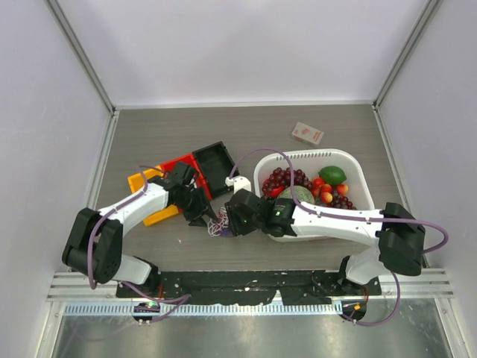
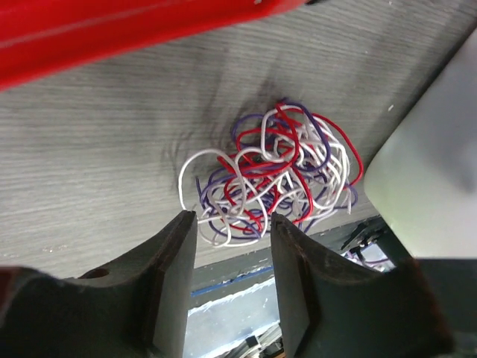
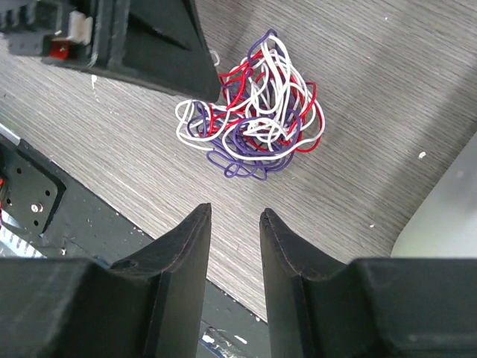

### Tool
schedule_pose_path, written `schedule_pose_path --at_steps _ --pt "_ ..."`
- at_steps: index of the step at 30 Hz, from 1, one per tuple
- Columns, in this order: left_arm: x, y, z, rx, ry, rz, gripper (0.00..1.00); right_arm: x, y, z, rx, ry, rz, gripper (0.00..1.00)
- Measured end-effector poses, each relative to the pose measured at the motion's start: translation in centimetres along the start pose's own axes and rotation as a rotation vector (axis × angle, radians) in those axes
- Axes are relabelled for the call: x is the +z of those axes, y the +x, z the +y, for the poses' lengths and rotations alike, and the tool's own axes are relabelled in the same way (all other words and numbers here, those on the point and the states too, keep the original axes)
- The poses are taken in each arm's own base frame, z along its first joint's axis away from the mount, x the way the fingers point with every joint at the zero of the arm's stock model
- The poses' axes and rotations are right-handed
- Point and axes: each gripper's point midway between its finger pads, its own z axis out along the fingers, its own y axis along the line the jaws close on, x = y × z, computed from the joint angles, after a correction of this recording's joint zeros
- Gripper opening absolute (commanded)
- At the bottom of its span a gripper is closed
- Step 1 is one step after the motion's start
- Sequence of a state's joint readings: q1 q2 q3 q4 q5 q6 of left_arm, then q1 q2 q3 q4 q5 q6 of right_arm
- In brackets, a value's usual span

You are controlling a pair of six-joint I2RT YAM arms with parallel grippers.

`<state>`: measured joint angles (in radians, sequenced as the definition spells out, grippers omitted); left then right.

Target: Untangle the cables

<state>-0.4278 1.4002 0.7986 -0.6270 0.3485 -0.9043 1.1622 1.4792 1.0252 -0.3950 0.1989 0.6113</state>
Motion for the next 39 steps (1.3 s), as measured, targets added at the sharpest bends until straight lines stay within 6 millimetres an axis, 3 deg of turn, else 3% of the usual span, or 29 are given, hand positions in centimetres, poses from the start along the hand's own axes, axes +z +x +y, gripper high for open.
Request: schedule_pose_path --at_steps 11,14,18,22,26,29,34,39 --pt "1.5 -1.1 1.0 -0.04 -0.069 -0.025 0.33 -1.8 -1.5 1.1 -0.059 -0.092 -0.079 0.37" --pt "1.8 -1.2 1.3 -0.042 -0.087 -0.031 0.25 -1.8 -1.4 1.1 -0.069 -0.101 -0.078 0.37" --pt "2.4 -1.0 1.7 -0.04 -0.115 -0.023 0.03 -2.0 -1.1 0.8 -0.096 -0.102 -0.076 0.46" --pt "2.3 -0.7 1.6 -0.031 -0.124 -0.024 0.0 -1.5 -1.1 0.6 -0.126 -0.1 -0.063 0.5" --pt "0.4 -0.8 0.6 -0.031 -0.089 -0.078 0.0 0.0 -1.1 0.9 -0.158 -0.106 -0.022 0.64" --pt "-2.7 -1.0 -1.2 -0.03 0.007 -0.158 0.0 1.1 -1.0 0.7 -0.164 -0.109 0.009 0.75" --pt "-7.3 -0.5 -4.0 -0.046 0.183 -0.252 0.0 2.4 -2.4 0.0 -0.13 -0.127 0.005 0.79" --pt "-8.8 0.5 -4.4 -0.077 0.226 -0.243 0.0 3.3 -4.0 0.6 -0.105 -0.189 -0.023 0.79"
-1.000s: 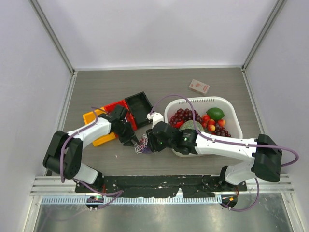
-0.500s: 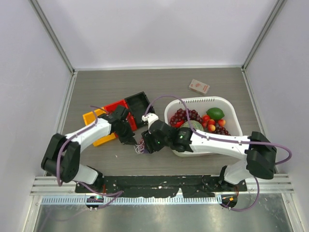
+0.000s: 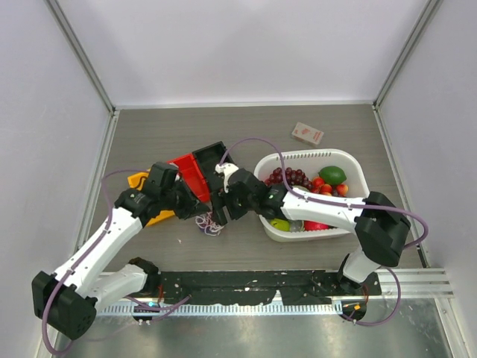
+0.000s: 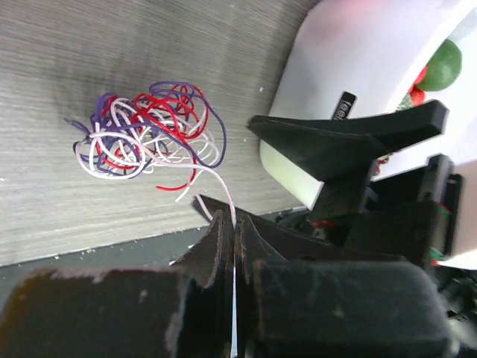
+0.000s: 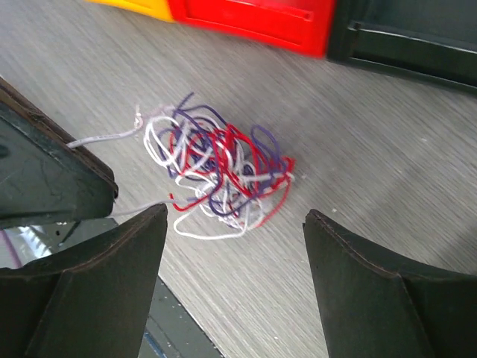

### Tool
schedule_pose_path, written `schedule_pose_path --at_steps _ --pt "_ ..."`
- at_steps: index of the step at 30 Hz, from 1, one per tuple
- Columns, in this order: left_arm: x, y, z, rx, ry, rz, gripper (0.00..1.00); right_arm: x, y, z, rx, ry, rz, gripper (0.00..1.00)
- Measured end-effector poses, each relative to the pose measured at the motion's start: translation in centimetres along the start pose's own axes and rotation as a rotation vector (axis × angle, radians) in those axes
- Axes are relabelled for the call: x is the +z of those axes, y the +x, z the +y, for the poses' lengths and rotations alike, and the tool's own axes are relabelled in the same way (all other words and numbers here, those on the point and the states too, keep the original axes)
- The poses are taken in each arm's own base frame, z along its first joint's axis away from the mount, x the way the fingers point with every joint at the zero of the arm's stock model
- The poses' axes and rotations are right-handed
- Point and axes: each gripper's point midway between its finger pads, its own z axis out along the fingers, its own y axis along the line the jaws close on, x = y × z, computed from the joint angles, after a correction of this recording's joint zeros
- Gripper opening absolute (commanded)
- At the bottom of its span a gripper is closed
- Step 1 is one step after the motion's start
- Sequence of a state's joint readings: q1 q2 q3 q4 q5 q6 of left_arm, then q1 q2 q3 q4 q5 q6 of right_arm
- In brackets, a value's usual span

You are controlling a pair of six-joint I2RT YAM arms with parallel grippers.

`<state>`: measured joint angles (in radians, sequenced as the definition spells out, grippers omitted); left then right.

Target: Untangle the cables

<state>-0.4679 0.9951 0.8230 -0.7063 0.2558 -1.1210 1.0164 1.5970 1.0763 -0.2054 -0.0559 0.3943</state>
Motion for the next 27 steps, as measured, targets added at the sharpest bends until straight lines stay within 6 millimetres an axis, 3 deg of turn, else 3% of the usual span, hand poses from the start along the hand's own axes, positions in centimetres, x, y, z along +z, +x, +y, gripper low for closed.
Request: schedule_pose_path --at_steps 5,10,15,19,22,25,27 --pt "-2.1 0.0 -2.5 -0.013 0.051 0.013 0.0 0.2 -1.1 2.0 -0.008 -0.1 -0.037 0.85" --pt "-4.1 -0.7 -5.1 0.002 0.113 -0.012 0.0 -0.2 -1.6 2.8 -0.002 -0.138 -0.069 0.82" --pt "-4.9 -0.8 -5.5 0.002 0.119 -0.024 0.0 -0.2 -1.7 2.7 0.012 -0.142 -0.079 0.78" --pt "-5.6 -1.0 -5.7 -0.009 0.114 -0.034 0.0 0.2 -0.5 2.2 0.018 -0.133 -0.059 0.75" --pt "-8.0 -1.4 -8.5 -0.008 0.183 -0.05 0.0 0.5 0.4 1.5 0.023 -0.116 -0.052 0.75" --pt "-12.2 -2.2 -13.4 0.019 0.332 -0.09 0.0 0.8 0.6 1.3 0.03 -0.11 -0.06 0.77" --pt "-14.5 -2.4 -15.4 0.027 0.405 -0.113 0.0 1.1 0.1 1.4 0.036 -0.112 -0.081 0.79"
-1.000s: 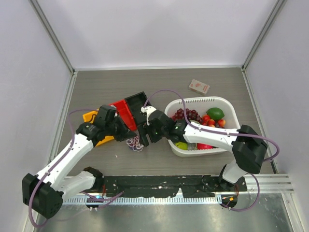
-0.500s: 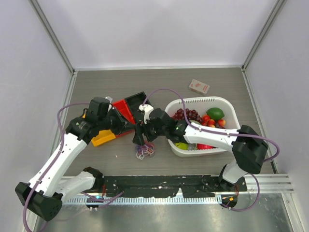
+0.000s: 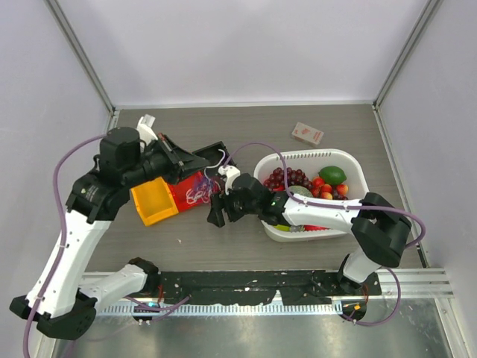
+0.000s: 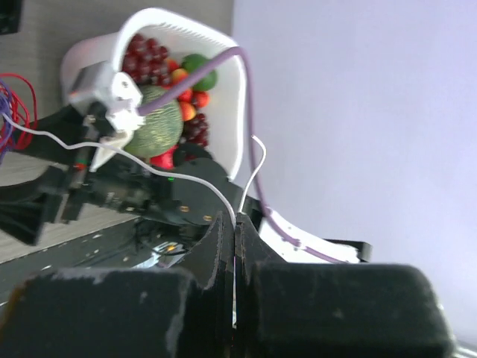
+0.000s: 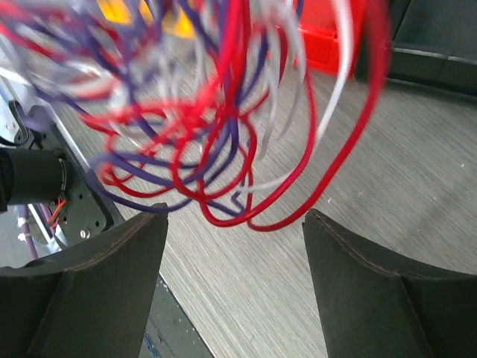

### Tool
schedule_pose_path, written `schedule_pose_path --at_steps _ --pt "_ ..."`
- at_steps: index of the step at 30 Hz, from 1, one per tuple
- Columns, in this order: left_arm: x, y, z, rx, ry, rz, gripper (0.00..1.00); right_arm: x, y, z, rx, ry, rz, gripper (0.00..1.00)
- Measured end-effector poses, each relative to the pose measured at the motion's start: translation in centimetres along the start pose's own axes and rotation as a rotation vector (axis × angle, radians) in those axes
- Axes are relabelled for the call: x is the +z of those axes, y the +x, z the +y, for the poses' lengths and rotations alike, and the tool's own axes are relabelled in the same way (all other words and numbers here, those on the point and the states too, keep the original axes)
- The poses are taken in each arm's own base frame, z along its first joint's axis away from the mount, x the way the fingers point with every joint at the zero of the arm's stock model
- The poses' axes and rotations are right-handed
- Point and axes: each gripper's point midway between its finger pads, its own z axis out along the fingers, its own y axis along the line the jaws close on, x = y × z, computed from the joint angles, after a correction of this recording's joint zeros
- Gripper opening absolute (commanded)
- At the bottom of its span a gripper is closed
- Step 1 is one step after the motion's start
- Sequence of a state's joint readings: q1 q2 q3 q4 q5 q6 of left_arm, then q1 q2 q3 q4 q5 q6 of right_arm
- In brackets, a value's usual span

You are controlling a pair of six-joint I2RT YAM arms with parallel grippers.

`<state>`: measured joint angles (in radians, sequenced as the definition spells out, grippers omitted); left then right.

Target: Untangle the cables

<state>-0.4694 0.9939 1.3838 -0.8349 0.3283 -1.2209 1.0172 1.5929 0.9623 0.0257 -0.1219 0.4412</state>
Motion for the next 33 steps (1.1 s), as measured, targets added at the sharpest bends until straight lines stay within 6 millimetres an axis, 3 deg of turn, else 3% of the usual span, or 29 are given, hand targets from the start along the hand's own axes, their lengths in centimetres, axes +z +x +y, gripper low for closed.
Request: schedule_pose_path --at_steps 5,9,16,18,22,26,29,33 --pt "-2.2 -0.5 -4.0 0.006 0.102 -0.023 0.0 0.1 -1.1 -0.1 -0.005 0.007 -0.056 0.85" --pt "-2.9 -0.9 -6.0 0.015 0.14 -0.027 0.0 -1.8 -0.9 -0.1 -0.027 0.001 -0.077 0.89" --pt "-1.1 -0.5 -4.5 -0.044 0.107 0.01 0.0 -7.8 -4.5 2.3 -0.093 -0.075 -0.245 0.89" --pt "-0.6 -0.3 -3.8 -0.061 0.088 0.025 0.0 -8.6 -5.2 2.8 -0.103 -0.09 -0.279 0.89" --pt "-0.4 -0.1 -3.8 -0.081 0.088 0.042 0.0 -8.3 -5.6 3.1 -0.114 -0.101 -0.297 0.89" --pt "-0.6 0.0 -4.2 -0.084 0.099 0.049 0.0 -6.9 -5.1 3.4 -0.129 -0.109 -0.282 0.81" --pt "-0.8 -0.1 -5.1 -0.083 0.117 0.053 0.0 -5.2 -5.0 3.3 -0.124 -0.077 -0.258 0.75" --pt "-1.5 -0.4 -6.7 -0.079 0.153 0.051 0.0 -4.2 -6.4 2.7 -0.115 -0.012 -0.285 0.78"
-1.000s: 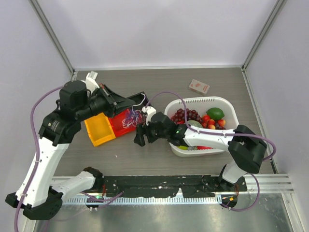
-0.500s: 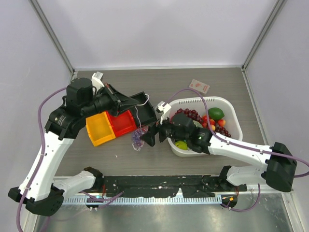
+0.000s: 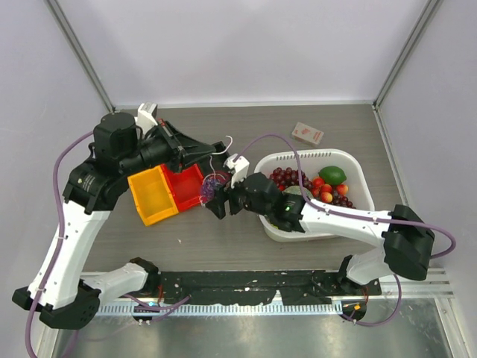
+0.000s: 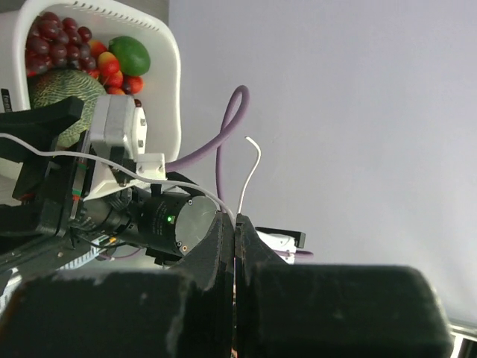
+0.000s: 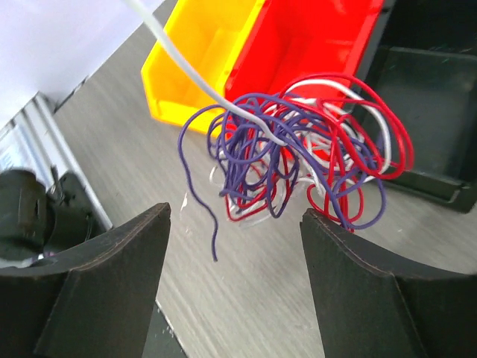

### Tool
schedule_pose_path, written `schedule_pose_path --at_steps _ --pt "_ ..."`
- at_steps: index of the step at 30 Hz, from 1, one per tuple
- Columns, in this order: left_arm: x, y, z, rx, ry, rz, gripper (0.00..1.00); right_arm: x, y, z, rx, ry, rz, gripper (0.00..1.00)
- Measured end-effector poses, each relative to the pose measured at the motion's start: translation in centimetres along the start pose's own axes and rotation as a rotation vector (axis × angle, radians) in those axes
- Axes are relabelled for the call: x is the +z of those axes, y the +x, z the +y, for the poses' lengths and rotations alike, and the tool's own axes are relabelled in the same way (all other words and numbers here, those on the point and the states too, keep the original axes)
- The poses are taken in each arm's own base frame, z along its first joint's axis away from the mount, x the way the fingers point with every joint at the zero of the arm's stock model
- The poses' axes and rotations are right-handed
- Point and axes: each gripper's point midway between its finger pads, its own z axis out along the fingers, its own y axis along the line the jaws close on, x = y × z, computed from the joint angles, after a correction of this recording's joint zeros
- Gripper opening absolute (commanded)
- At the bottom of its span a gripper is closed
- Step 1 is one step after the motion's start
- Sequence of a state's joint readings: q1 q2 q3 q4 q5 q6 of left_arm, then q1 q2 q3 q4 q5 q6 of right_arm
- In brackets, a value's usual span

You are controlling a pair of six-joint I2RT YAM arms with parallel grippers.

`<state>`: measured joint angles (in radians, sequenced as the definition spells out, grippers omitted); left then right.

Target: Untangle the cables

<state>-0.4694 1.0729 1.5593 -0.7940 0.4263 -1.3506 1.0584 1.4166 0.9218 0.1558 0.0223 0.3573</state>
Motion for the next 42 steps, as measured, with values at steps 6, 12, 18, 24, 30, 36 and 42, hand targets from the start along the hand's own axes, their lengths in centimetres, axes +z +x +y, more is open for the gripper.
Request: schedule_pose_path --at_steps 6,12,18,24,30,36,42 --pt "-0.5 0.1 -1.1 0.008 0.027 0.003 0.0 -0.7 -3.2 -1.5 0.005 0.116 -0.108 0.79" --pt "-0.2 0.2 -1.3 0.0 0.036 0.02 0.0 -2.4 -6.8 -1.5 0.017 0.151 -0.206 0.75" --pt "0.2 0.1 -1.8 -0.017 0.052 0.031 0.0 -2.8 -8.8 -0.9 0.022 0.144 -0.254 0.64" --pt "-0.1 0.3 -3.3 -0.044 0.102 0.046 0.0 -1.1 -7.9 -1.1 0.036 0.144 -0.242 0.52" --pt "-2.6 0.2 -7.9 -0.02 0.204 0.026 0.0 2.2 -2.9 -2.7 0.023 0.171 -0.135 0.38" --pt "-7.2 -0.3 -14.5 0.07 0.37 -0.07 0.0 1.6 4.9 -5.3 -0.003 0.209 0.036 0.4" --pt "-10.0 -1.4 -17.5 0.137 0.435 -0.19 0.0 0.6 8.8 -6.0 -0.031 0.197 0.151 0.48"
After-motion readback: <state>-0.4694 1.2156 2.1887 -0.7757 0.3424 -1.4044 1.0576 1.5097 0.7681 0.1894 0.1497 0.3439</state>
